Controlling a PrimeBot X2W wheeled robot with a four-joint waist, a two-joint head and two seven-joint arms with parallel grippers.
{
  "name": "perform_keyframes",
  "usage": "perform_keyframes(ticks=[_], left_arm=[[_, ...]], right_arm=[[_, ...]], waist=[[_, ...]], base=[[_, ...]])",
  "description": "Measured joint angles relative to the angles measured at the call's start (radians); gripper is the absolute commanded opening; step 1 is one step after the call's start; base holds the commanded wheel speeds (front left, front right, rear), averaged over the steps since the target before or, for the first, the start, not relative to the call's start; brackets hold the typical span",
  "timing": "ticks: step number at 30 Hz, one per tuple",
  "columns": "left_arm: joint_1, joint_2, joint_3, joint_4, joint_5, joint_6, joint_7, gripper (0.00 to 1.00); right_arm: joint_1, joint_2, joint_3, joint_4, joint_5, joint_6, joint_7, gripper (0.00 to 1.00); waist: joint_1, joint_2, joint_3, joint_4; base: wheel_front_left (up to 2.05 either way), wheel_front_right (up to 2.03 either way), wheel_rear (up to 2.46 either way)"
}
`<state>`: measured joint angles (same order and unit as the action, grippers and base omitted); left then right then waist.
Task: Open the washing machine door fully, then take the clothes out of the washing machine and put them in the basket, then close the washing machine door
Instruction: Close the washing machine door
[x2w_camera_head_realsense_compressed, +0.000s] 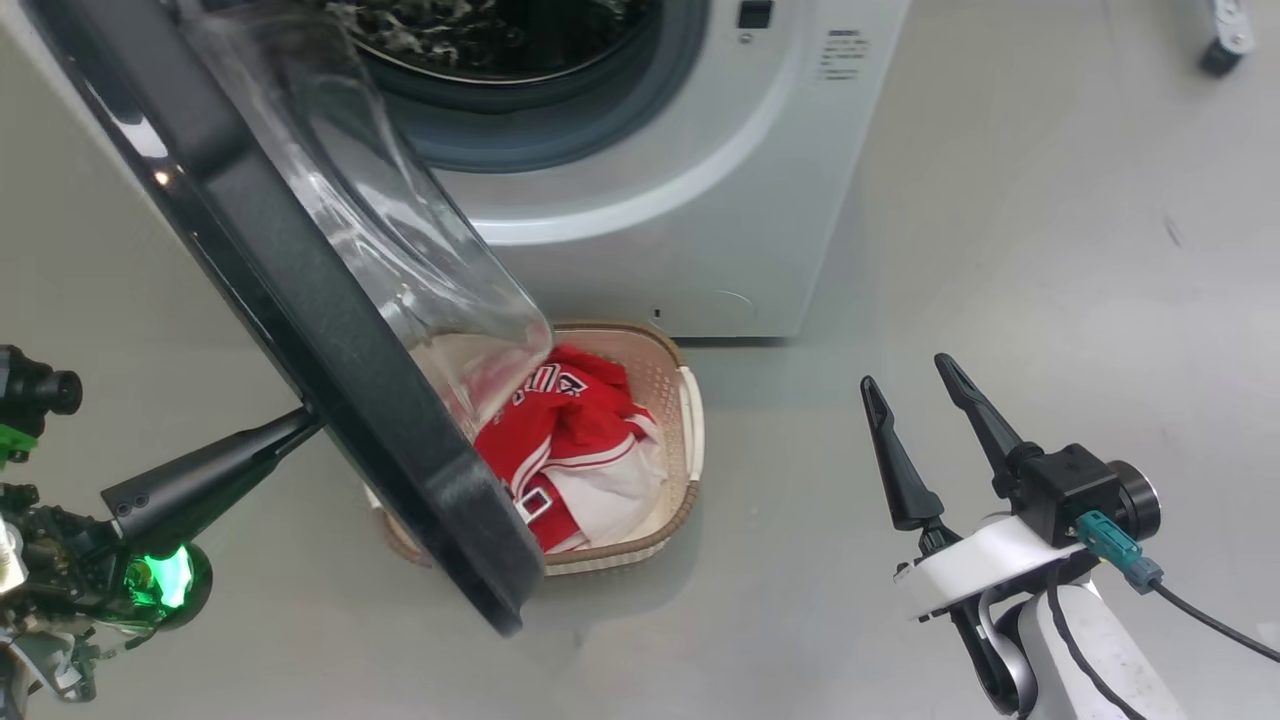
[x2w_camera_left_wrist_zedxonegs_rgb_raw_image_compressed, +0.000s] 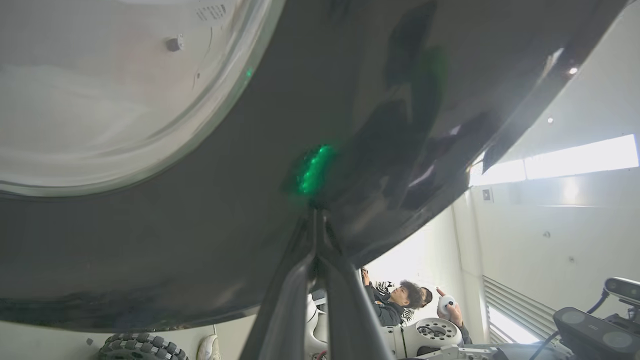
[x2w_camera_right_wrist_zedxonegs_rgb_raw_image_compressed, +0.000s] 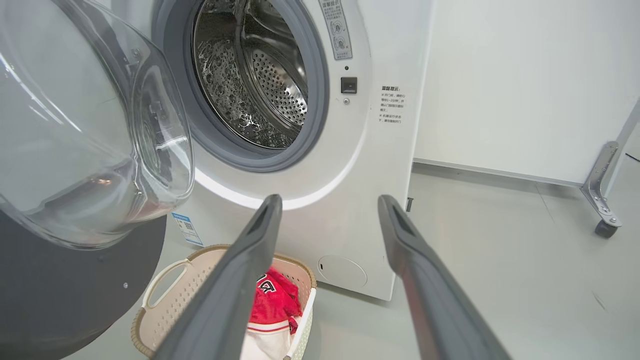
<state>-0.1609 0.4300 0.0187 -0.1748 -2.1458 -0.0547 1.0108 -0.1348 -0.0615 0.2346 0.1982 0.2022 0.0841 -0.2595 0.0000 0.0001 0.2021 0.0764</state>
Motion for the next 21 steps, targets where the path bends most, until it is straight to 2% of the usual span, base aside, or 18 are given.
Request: perform_keyframes(ticks=[9, 14, 21], left_arm=[[-0.011, 0.000, -0.023, -0.028, 0.011, 0.036, -0.010, 0.00], [-0.066, 0.000, -0.028, -0.033, 0.012, 0.064, -0.031, 0.00], [-0.145, -0.007, -0.041, -0.021, 0.018, 0.103, -0.057, 0.00]], right_arm=[[-0.005, 0.004, 0.015, -0.007, 0.020, -0.001, 0.000, 1.00], [-0.017, 0.006, 0.025, -0.016, 0.037, -0.001, 0.000, 1.00], [-0.033, 0.006, 0.027, -0.028, 0.044, -0.007, 0.000, 1.00]], waist=[[0.0000, 0.0000, 0.024, -0.122], [0.0000, 0.0000, 0.048, -0.197], [0.0000, 0.0000, 0.088, -0.263]], base=[[0.00, 0.00, 0.00], [0.00, 0.00, 0.00], [0.00, 0.00, 0.00]])
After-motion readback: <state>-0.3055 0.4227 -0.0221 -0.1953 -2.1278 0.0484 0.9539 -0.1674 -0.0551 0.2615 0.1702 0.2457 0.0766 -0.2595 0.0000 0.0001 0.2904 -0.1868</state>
